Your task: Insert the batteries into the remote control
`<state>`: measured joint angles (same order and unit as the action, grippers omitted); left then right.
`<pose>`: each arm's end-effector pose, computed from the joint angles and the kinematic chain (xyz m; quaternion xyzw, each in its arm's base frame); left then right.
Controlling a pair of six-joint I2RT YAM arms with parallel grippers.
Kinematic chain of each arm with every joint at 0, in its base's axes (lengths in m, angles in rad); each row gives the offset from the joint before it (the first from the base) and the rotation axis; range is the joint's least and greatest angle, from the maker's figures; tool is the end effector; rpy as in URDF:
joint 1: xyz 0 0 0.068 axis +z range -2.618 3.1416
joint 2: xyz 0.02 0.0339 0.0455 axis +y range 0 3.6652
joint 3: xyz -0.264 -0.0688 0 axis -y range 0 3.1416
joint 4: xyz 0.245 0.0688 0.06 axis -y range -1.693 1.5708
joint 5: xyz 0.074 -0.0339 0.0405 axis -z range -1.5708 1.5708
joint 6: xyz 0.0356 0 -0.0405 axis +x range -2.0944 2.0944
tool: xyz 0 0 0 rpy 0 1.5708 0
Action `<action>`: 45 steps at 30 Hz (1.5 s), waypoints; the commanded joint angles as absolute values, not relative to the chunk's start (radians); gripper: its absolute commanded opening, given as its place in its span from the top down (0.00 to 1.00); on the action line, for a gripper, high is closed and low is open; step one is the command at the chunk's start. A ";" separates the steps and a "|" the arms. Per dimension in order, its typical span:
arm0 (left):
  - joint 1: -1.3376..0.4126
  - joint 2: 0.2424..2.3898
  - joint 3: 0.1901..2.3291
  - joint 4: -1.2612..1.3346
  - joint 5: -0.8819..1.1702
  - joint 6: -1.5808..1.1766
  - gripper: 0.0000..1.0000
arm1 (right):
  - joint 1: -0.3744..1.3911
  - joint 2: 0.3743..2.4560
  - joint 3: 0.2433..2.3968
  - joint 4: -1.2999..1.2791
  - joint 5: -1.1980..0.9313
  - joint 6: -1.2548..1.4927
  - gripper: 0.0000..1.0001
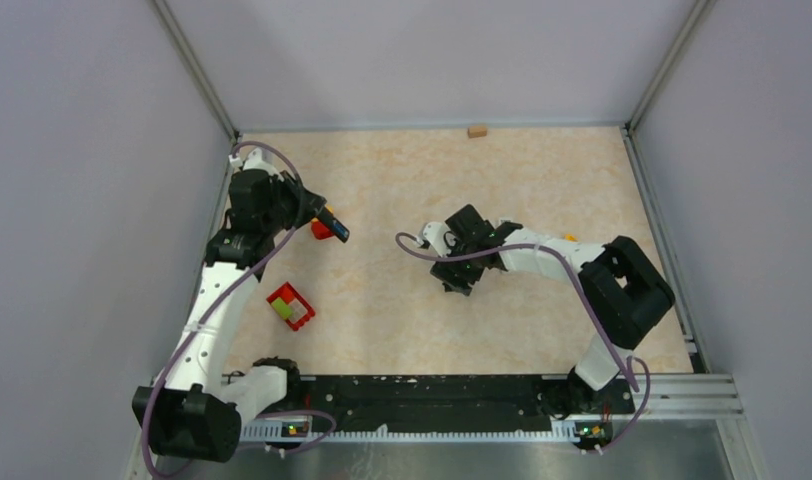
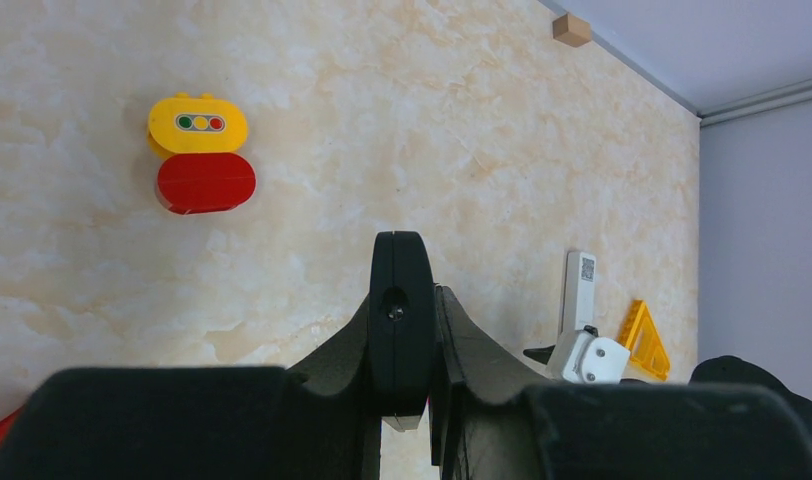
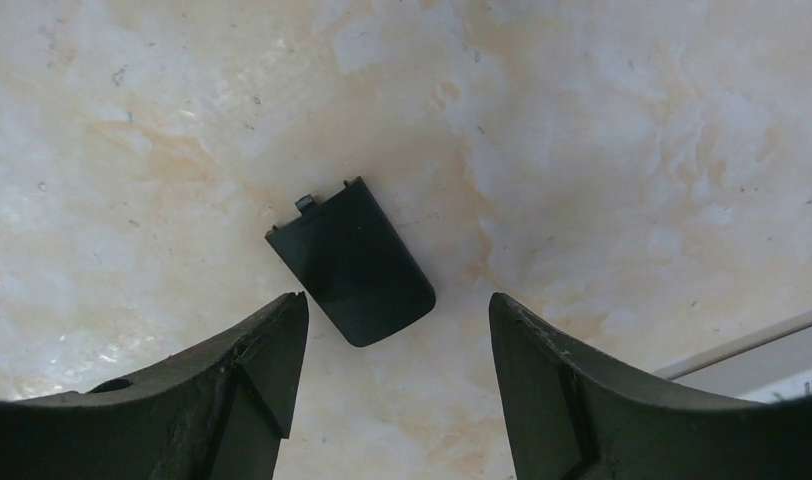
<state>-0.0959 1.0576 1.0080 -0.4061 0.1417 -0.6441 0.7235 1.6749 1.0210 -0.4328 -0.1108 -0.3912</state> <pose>0.2346 -0.0276 0.3432 -0.1931 0.8250 -0.2469 0.4703 0.2442 0.2210 0.1779 -0.5240 0.8156 0.0926 0.2271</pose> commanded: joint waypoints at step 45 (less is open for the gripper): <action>-0.073 1.067 0.975 -0.251 0.363 -0.671 1.00 | 0.729 1.773 1.154 -0.520 -0.122 -0.381 0.16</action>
